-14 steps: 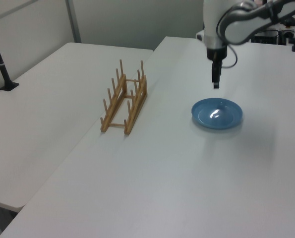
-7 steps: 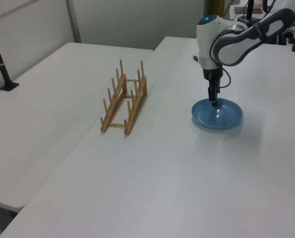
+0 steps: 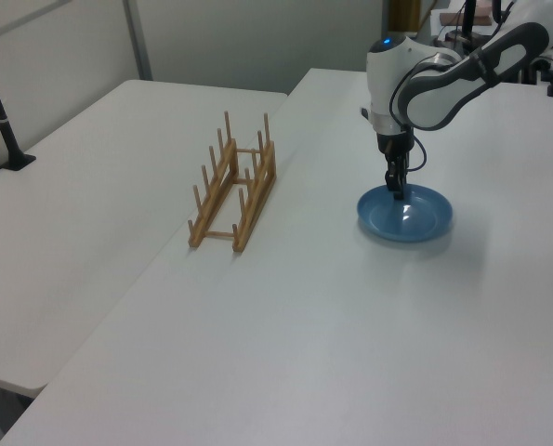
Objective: Place plate in plate rack
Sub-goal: 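Move the gripper over the blue plate and lower onto its rim, then grasp the blue plate rim and lift it off the table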
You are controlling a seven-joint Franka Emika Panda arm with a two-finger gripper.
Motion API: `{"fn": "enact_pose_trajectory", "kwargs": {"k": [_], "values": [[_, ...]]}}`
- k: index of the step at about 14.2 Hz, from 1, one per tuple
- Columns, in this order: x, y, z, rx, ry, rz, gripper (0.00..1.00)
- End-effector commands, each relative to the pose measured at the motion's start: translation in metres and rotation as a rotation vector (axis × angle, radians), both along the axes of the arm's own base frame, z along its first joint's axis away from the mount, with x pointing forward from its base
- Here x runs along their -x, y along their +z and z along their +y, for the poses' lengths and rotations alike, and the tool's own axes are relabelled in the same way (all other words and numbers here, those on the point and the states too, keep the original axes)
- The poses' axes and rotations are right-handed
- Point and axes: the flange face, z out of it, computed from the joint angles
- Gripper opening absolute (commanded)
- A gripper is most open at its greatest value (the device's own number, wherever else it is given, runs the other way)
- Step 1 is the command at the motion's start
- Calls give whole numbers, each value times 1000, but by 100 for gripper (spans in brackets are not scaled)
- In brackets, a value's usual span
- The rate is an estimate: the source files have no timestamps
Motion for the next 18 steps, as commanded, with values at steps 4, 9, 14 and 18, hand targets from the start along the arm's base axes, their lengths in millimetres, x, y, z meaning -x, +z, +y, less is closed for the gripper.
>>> {"fn": "enact_pose_trajectory", "kwargs": {"k": [4,9,14,18], "values": [[-3,13,1,21,-8,-43,0],[-6,97,-6,23,-17,-179,0],[-16,172,-13,27,-38,-313,0],[-12,216,-17,27,-47,-393,0]]}}
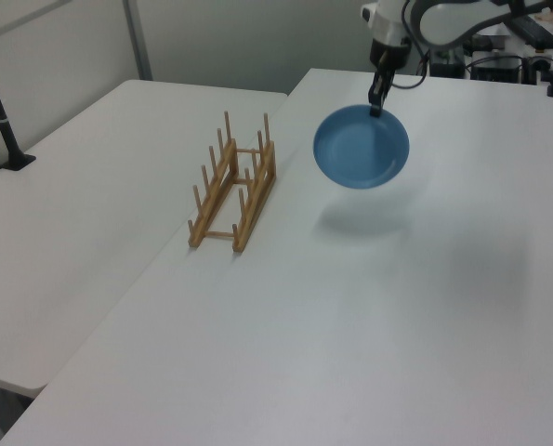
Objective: Place plate in plate rack
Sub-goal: 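Grasp the blue plate rim and lift it off the table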
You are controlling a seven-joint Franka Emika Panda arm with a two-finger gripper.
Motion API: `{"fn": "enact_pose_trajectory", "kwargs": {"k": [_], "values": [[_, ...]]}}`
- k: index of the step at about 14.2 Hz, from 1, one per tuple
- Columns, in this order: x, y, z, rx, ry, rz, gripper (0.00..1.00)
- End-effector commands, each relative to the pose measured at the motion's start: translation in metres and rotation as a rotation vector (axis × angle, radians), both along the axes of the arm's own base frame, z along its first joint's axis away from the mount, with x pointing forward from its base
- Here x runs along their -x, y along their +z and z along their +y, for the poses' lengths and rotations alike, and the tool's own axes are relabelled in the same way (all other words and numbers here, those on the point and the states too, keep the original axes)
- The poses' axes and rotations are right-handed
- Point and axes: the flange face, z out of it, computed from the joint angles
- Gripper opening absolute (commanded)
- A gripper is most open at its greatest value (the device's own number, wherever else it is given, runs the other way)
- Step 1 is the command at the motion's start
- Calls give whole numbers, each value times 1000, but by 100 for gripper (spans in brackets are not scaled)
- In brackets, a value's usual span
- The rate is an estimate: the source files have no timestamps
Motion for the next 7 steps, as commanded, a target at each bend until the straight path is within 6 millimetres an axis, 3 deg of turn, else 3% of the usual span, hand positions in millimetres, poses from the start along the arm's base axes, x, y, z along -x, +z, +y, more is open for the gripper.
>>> {"fn": "enact_pose_trajectory", "kwargs": {"k": [1,4,7], "values": [[7,43,-3,11,-29,-80,0],[0,89,7,2,-163,-206,0],[-7,98,36,123,-277,-304,0]]}}
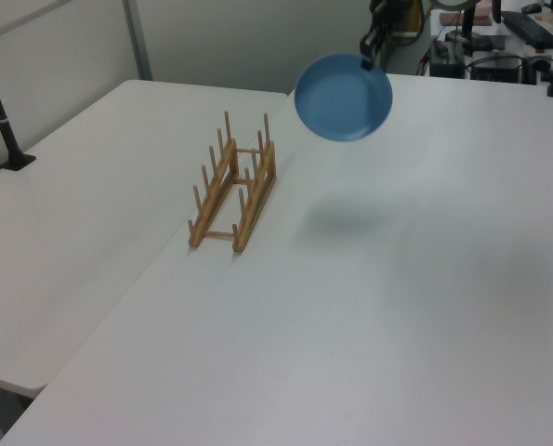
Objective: Place plate in plate rack
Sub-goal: 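Grasp the blue plate rim and lift it off the table, then carry the plate upright over the rack and lower it between pegs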
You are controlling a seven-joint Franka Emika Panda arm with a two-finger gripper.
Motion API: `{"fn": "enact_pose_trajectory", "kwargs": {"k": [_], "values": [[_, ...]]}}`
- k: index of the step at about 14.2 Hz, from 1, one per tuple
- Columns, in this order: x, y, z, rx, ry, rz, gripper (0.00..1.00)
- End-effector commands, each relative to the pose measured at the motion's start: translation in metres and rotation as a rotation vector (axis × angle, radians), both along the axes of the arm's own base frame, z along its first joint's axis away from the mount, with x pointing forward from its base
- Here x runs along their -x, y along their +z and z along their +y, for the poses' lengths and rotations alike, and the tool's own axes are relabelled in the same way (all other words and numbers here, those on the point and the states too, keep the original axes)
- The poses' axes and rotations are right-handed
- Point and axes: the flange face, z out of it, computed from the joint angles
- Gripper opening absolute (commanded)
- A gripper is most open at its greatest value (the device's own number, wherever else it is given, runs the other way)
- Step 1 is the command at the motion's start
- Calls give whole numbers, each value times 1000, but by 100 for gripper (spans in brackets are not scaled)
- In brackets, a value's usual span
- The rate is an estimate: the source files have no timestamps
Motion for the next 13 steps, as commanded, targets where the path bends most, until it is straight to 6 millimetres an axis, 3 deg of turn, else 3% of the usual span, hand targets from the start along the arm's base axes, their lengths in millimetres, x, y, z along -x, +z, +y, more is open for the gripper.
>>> {"fn": "enact_pose_trajectory", "kwargs": {"k": [1,3,5,13], "values": [[-12,8,53,125,-171,-195,0],[-21,-1,76,156,-270,-339,0],[-33,-27,97,209,-357,-469,0],[-93,-66,145,122,-534,-790,0]]}}
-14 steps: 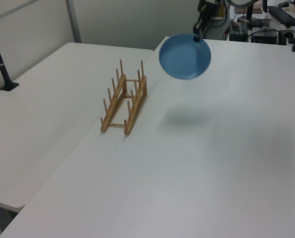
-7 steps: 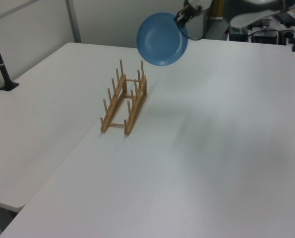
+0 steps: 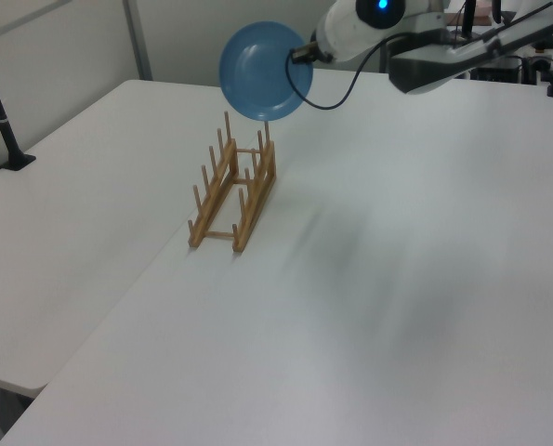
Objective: Place plate in plate rack
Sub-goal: 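Carry the plate upright over the rack and lower it between pegs, then settle the plate into the rack slot and open the gripper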
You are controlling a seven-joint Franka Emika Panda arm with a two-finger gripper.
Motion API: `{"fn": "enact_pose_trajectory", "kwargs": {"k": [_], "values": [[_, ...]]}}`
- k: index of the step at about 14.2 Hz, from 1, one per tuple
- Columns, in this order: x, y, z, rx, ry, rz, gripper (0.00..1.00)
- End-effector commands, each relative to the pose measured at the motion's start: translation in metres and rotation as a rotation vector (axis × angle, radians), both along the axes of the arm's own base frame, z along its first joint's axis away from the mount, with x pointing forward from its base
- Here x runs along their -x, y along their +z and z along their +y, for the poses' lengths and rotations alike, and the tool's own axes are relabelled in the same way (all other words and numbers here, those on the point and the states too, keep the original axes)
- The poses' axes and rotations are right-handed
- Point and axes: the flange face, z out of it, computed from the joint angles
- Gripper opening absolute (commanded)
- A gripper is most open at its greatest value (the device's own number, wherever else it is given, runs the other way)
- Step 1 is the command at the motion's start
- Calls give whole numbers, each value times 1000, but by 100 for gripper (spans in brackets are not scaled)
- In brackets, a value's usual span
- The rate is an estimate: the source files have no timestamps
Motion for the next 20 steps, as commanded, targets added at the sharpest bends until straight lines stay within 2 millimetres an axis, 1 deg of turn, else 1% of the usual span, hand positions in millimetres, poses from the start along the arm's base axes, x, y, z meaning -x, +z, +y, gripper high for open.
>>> {"fn": "enact_pose_trajectory", "kwargs": {"k": [1,2,3,5,6,11,13,14,19,20], "values": [[-27,-13,27,-15,-18,-171,0],[-31,-20,34,1,-13,-206,0],[-37,-32,41,13,-5,-250,0],[-39,-47,53,29,13,-264,0],[-40,-53,54,44,8,-258,0],[-39,-89,71,115,13,-223,0],[-38,-95,72,140,5,-237,0],[-36,-102,73,149,4,-236,0],[-34,-109,73,152,1,-244,0],[-35,-108,68,154,-25,-255,0]]}}
